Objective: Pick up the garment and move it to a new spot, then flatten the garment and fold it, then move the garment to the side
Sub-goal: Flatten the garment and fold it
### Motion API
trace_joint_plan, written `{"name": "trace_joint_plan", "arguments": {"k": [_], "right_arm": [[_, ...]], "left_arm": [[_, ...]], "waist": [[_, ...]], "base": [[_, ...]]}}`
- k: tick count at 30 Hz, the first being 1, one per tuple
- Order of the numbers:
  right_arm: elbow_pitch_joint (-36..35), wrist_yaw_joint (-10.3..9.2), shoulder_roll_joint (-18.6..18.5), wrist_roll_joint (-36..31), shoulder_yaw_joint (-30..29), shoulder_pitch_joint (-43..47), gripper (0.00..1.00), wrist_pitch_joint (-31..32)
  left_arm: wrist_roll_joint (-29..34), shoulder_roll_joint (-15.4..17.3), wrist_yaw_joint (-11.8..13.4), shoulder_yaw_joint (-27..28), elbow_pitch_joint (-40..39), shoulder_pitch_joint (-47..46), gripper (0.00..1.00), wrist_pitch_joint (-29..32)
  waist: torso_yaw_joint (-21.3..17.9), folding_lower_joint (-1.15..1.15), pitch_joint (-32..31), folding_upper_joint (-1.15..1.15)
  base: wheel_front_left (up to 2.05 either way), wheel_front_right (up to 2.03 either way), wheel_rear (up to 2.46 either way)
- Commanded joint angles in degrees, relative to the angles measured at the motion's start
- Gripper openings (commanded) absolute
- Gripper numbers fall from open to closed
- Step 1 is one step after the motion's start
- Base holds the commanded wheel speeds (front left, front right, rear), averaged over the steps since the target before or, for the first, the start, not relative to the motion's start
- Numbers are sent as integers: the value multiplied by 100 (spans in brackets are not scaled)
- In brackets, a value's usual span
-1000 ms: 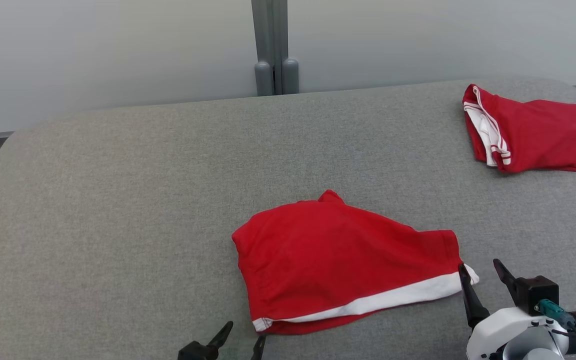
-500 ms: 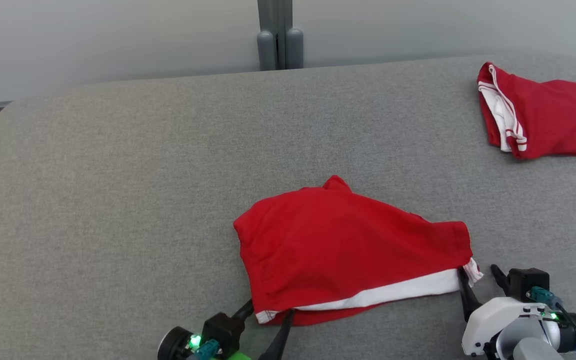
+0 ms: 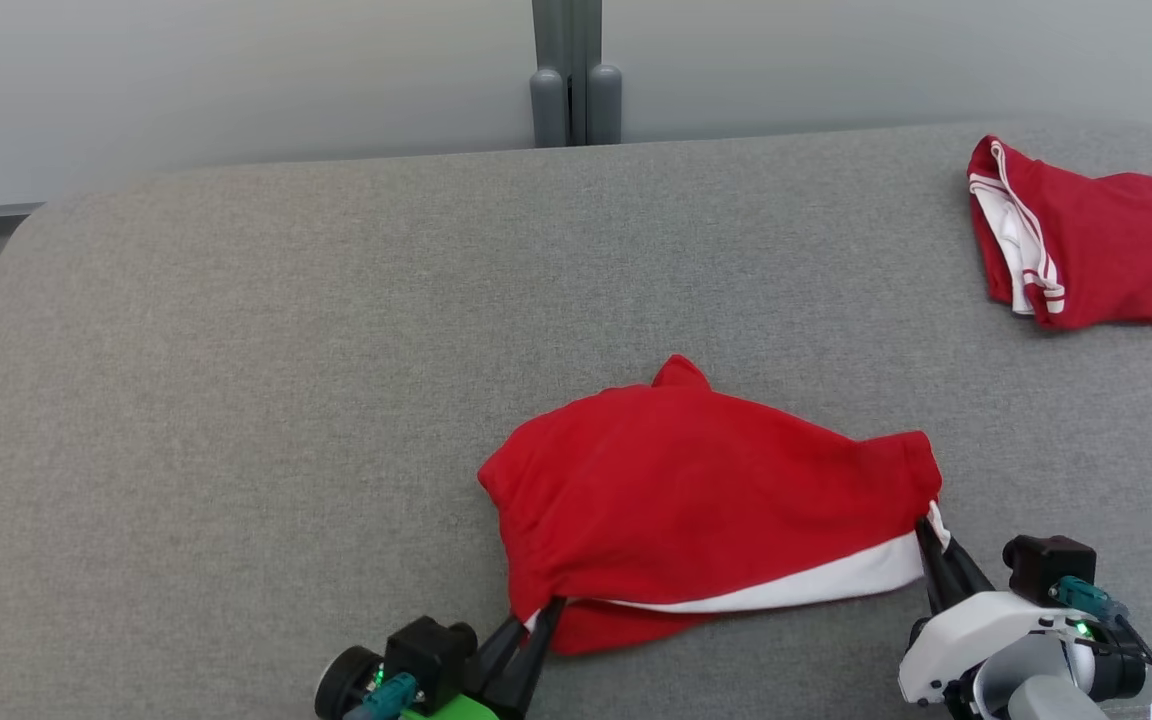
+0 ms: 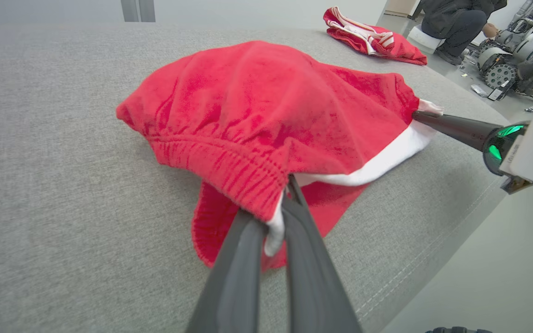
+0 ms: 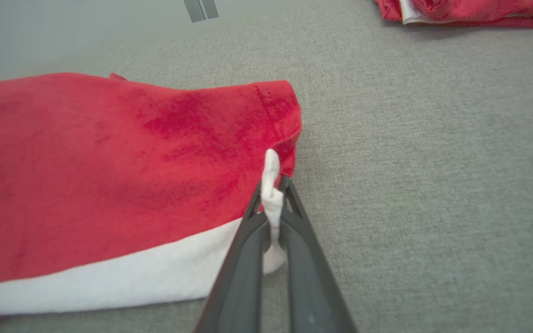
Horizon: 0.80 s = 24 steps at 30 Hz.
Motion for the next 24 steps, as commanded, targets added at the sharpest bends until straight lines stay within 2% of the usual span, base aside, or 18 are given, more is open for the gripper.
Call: {"name": "trace_joint_plan", "arguments": {"k": [1, 6, 9, 12, 17, 21, 24], "right_arm": [[-210, 0, 6, 221, -32, 50, 0, 0], [-694, 0, -115, 409, 343, -291, 0, 0], [-784, 0, -197, 611, 600, -782, 0, 2], [-742, 1, -92, 1129, 581, -1451, 0, 166], [-478, 1, -36, 1680, 561, -2980, 0, 588], [33, 1, 105, 1997, 317, -4367, 0, 855], [469, 1, 143, 1922, 261, -5316, 0, 893]], "left_arm": [[-88, 115, -17, 123, -117, -18, 0, -17], [-204, 360, -17, 343, -313, -527, 0, -17], [-312, 548, -17, 212, -316, -1215, 0, -17], [-672, 674, -17, 97, -214, -2025, 0, 85], [-1609, 933, -16, -235, 85, -3692, 0, 499], [-2537, 947, -16, 103, 574, -5030, 0, 730], [-2802, 1007, -16, 64, 892, -5937, 0, 825]], "waist": [[-39, 0, -83, 0], [-122, 0, -167, 0], [-158, 0, -144, 0], [-191, 0, -16, 0], [-251, 0, 442, 0], [-326, 0, 885, 0], [-395, 0, 1160, 0]], "base": [[0, 0, 0], [0, 0, 0], [0, 0, 0], [0, 0, 0], [0, 0, 0], [0, 0, 0], [0, 0, 0]]}}
